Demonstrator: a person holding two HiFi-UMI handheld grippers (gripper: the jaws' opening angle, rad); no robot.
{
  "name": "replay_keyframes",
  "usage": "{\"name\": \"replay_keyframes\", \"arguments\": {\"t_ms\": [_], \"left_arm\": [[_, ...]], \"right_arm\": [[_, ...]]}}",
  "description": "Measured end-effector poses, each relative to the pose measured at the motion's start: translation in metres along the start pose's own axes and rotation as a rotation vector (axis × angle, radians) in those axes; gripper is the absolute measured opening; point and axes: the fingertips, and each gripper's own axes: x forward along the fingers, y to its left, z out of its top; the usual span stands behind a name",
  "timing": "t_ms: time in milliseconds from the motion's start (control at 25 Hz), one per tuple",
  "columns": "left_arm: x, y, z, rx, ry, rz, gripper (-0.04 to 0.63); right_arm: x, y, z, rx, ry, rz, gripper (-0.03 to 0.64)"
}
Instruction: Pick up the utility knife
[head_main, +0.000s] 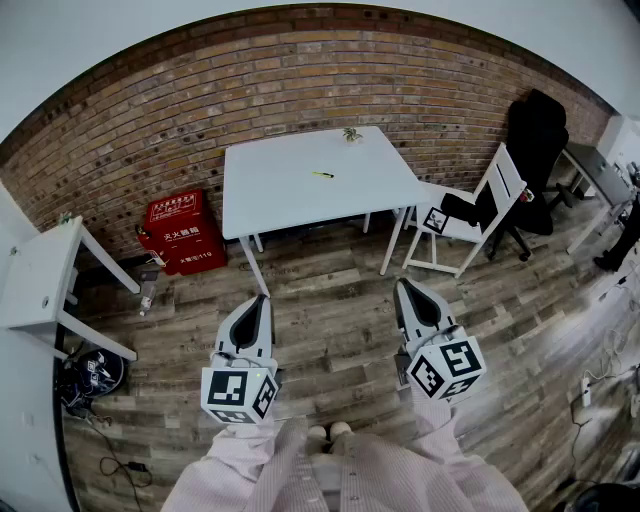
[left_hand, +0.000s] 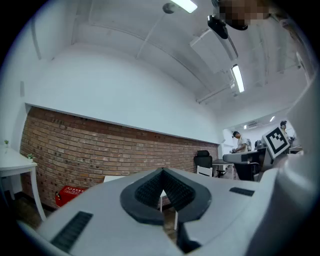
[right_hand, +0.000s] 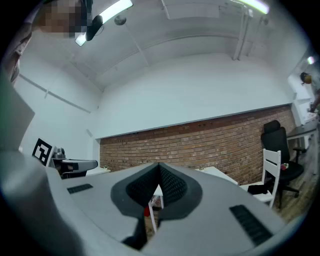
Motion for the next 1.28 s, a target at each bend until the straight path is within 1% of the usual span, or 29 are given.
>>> {"name": "replay_keyframes", "arguments": {"t_ms": [120, 400, 520, 800, 960, 1280], "left_arm": [[0.006, -0.003, -0.003, -0.006, 0.005, 0.008, -0.008], [0.017, -0.002, -0.008, -0.011, 0.013, 0.023, -0.008], [0.021, -0.005, -0.008, -0.011, 0.012, 0.029, -0.008], [0.030, -0.011, -0.019, -0.026, 0.026, 0.050, -0.008], [0.034, -0.014, -0.025, -0.032, 0.033, 0.062, -0.008], [0.047, -0.010, -0.036, -0.045, 0.059, 0.079, -0.008]], "right_arm": [[0.002, -0.007, 0.000, 0.005, 0.001, 0.006, 0.002], [0.009, -0.014, -0.004, 0.022, -0.020, 0.049, 0.003], [0.011, -0.022, -0.008, 0.043, -0.009, 0.055, 0.003], [0.018, -0.040, -0.018, 0.056, 0.015, 0.055, 0.010], [0.021, -0.052, -0.026, 0.080, 0.034, 0.051, 0.084], [0.037, -0.066, -0.035, 0.078, 0.060, 0.041, 0.152]]}}
